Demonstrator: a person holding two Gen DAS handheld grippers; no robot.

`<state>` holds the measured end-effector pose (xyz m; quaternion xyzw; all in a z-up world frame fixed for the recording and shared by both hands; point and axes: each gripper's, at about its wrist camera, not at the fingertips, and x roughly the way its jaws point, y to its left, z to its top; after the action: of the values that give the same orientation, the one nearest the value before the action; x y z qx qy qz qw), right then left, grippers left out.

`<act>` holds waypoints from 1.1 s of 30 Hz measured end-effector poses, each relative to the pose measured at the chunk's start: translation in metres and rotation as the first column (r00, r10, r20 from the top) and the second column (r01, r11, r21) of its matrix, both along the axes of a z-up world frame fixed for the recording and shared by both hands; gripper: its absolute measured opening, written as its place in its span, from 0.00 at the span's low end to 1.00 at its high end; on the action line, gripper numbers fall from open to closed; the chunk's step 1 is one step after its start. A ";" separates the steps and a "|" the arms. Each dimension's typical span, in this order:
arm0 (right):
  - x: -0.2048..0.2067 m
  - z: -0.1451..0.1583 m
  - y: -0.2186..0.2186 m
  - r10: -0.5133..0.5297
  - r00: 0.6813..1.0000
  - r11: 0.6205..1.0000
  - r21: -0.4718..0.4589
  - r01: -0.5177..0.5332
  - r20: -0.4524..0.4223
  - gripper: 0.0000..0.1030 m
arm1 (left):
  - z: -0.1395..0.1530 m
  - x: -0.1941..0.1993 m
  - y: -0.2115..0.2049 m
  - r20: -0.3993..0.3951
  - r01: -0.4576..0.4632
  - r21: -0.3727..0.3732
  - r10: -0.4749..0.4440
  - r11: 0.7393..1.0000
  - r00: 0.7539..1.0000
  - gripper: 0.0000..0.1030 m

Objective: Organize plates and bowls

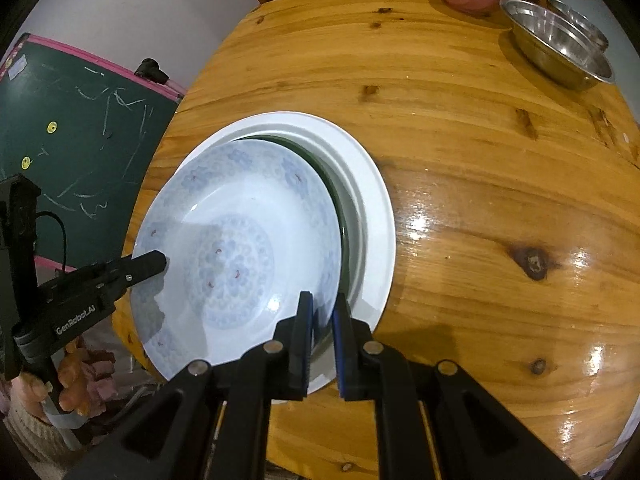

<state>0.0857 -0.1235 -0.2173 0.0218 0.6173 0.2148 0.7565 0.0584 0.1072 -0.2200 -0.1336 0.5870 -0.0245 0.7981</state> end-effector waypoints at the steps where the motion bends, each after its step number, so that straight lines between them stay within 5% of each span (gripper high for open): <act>1: 0.001 -0.001 0.000 -0.002 1.000 1.000 -0.002 0.002 0.003 0.08 | 0.000 0.000 0.002 0.001 -0.002 -0.003 0.002 1.000 1.000 0.10; 14: 0.002 -0.001 0.007 0.004 0.999 0.999 -0.042 -0.002 0.053 0.09 | -0.006 0.007 0.006 -0.049 -0.018 -0.018 0.017 1.000 0.999 0.13; 20: 0.001 0.000 0.010 0.007 0.997 0.998 -0.067 -0.002 0.080 0.09 | 0.001 0.009 0.010 -0.011 -0.027 -0.032 0.027 0.999 1.000 0.28; 24: 0.001 0.001 0.011 -0.003 0.996 0.997 -0.070 0.009 0.085 0.10 | 0.021 0.012 0.014 0.068 -0.056 0.014 0.055 0.998 0.996 0.62; 29: -0.006 0.017 0.007 -0.013 0.987 0.997 -0.070 0.025 0.163 0.10 | 0.039 0.012 0.017 0.127 -0.070 0.030 0.066 0.997 0.990 0.64; 33: -0.011 0.029 0.006 -0.008 0.978 0.998 -0.056 0.019 0.206 0.28 | 0.047 0.008 0.008 0.149 -0.053 0.045 0.045 0.998 0.988 0.67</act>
<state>0.0743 -0.1173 -0.1885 -0.0182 0.5414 0.1929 0.8181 0.0667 0.1154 -0.1725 -0.1262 0.5232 -0.0004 0.8428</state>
